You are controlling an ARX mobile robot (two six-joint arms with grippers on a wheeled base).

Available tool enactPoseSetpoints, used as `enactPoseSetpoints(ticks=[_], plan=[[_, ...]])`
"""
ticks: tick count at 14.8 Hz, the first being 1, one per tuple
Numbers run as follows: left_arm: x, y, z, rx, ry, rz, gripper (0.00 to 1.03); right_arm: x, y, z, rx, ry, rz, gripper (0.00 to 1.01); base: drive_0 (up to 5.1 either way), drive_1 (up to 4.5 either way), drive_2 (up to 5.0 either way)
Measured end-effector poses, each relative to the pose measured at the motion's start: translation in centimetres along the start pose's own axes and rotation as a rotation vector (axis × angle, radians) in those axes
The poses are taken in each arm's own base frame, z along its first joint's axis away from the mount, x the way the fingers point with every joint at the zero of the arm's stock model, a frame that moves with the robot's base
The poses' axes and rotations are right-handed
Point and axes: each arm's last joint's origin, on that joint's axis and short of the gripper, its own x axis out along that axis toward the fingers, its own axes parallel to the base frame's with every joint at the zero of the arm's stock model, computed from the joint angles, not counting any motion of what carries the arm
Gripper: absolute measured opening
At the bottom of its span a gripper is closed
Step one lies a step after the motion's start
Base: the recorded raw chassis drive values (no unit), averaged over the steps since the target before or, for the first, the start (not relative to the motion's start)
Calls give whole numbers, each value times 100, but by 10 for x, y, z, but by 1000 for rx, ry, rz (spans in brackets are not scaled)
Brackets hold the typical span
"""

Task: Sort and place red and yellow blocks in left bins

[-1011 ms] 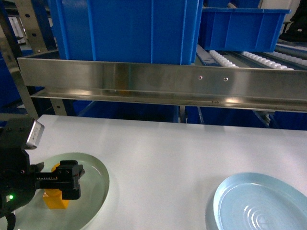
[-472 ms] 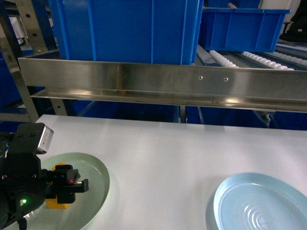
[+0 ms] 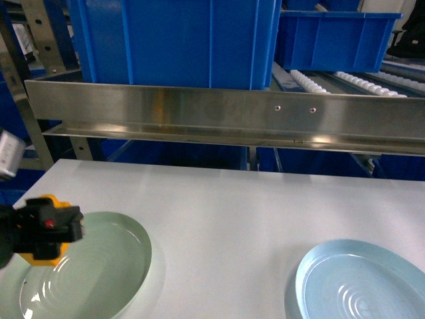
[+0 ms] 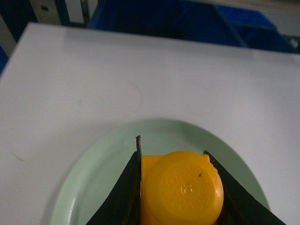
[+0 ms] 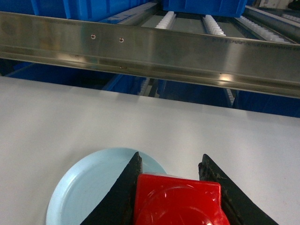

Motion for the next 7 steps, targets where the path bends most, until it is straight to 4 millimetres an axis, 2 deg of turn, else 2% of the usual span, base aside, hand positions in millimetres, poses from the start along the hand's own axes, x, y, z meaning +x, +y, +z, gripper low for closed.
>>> enactPoseSetpoints(ticks=[4, 5, 7], plan=[[-65, 4, 53, -5, -134, -101, 27, 0, 0, 0, 0, 0, 0, 29, 0, 0, 0], [-89, 2, 68, 10, -190, -135, 27, 0, 0, 0, 0, 0, 0, 29, 0, 0, 0], [-114, -1, 80, 47, -266, -135, 27, 0, 0, 0, 0, 0, 0, 29, 0, 0, 0]])
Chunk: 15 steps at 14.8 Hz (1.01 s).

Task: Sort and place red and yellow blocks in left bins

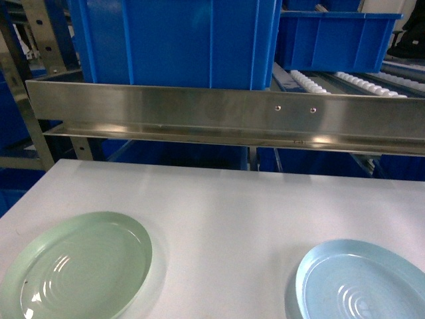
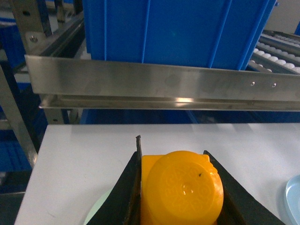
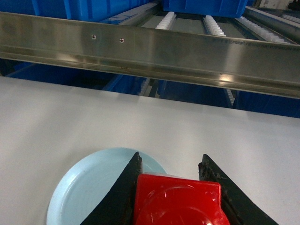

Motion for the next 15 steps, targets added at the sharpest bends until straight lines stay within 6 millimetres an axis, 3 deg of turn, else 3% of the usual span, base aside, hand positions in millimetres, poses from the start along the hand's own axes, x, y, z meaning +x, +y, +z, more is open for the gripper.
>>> enactPoseSetpoints(ticks=[7, 15], plan=[[-3, -5, 8, 81, -55, -6, 27, 0, 0, 0, 0, -1, 0, 29, 0, 0, 0], [-3, -6, 8, 84, -55, -14, 26, 0, 0, -1, 0, 2, -3, 29, -423, -2, 439]])
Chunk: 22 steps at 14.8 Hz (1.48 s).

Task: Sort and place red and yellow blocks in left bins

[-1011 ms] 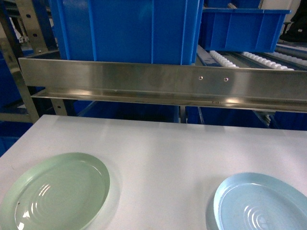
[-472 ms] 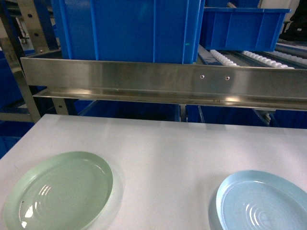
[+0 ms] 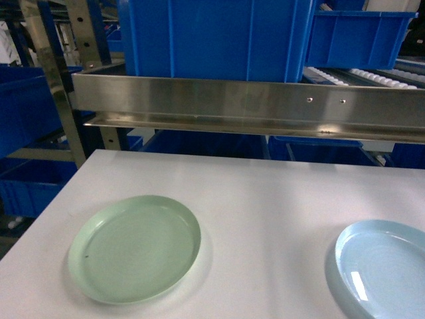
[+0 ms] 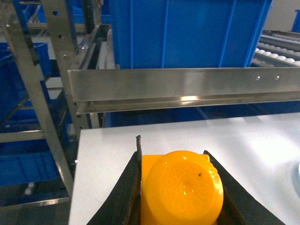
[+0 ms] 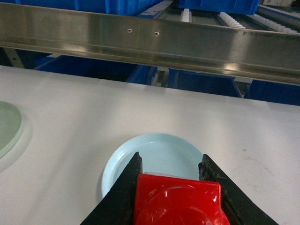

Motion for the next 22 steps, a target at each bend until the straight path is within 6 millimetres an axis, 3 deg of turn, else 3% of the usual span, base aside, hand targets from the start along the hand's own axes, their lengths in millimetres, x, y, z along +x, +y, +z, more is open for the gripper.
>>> enactPoseSetpoints(ticks=[4, 22], plan=[[0, 0, 0, 1, -2, 4, 26, 0, 0, 0, 0, 0, 0, 29, -447, 35, 416], [0, 1, 0, 1, -3, 6, 26, 0, 0, 0, 0, -1, -1, 29, -490, 246, 246]])
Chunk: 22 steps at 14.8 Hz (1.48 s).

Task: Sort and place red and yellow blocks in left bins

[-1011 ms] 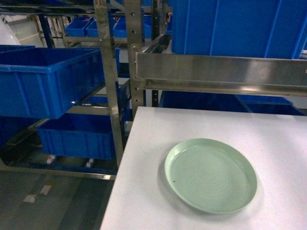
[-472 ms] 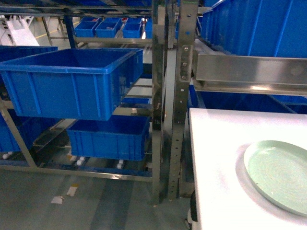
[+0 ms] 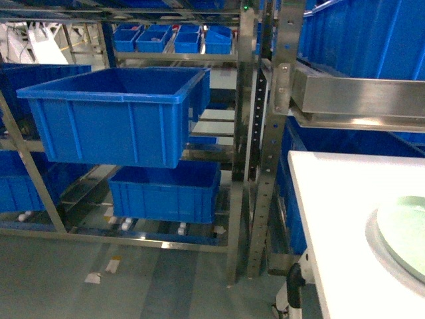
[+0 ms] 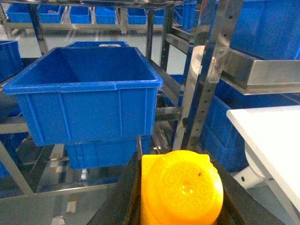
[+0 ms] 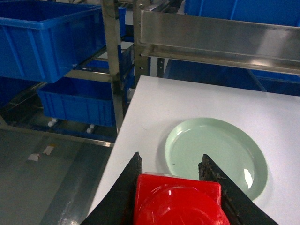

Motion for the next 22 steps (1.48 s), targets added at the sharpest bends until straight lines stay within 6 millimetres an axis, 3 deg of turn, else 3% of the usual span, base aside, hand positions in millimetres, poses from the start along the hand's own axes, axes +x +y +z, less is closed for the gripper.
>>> enactPoseSetpoints(ticks=[22], plan=[[0, 0, 0, 0, 1, 0, 26, 0, 0, 0, 0, -3, 0, 29, -499, 241, 241]])
